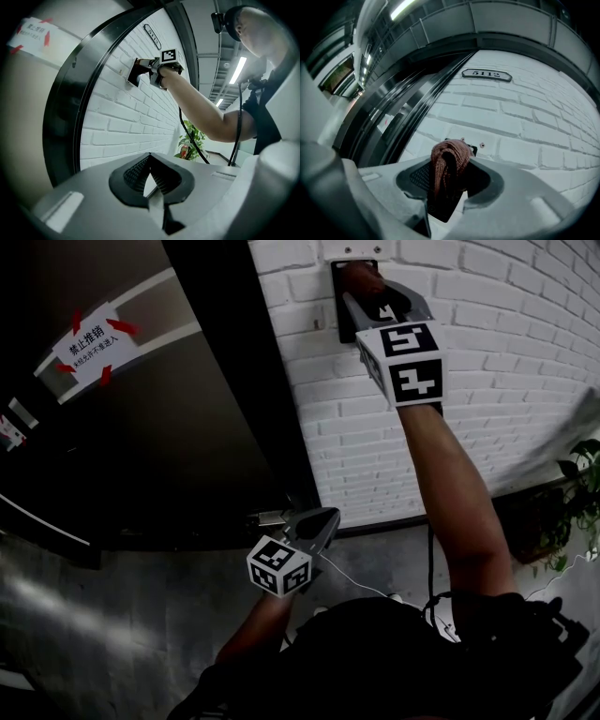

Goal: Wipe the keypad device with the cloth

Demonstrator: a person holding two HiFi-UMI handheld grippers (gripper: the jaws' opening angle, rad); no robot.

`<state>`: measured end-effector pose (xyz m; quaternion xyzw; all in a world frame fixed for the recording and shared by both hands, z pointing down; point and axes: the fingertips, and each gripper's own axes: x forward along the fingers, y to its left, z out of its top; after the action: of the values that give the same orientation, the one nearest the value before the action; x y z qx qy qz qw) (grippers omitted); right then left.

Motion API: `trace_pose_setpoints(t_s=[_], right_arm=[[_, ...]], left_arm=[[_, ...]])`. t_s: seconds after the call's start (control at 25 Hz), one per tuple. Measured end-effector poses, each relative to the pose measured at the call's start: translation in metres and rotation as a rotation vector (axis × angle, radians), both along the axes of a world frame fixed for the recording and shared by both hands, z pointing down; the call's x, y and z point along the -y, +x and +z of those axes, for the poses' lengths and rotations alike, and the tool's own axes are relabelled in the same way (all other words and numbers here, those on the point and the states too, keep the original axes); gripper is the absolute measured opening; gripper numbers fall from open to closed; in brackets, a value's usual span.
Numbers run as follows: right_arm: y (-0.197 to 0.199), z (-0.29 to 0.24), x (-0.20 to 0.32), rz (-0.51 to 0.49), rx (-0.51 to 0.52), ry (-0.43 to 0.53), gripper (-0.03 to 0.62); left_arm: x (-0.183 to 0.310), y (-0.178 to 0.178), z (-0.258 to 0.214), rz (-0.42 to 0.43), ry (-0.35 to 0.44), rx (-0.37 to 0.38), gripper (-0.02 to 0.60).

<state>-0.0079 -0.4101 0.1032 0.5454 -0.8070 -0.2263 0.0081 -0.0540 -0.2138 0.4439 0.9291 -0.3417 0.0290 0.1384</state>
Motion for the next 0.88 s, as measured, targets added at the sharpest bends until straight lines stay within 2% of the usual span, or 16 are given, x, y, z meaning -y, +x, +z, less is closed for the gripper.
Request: trace_pose_setpoints(t_s=[0.88], right_arm=[[0.000, 0.061, 0.000, 0.002, 0.003, -0.110, 0.149]], left_arm=[[-0.007, 0.002, 0.001, 0.014, 0.000, -0.003, 0.017]])
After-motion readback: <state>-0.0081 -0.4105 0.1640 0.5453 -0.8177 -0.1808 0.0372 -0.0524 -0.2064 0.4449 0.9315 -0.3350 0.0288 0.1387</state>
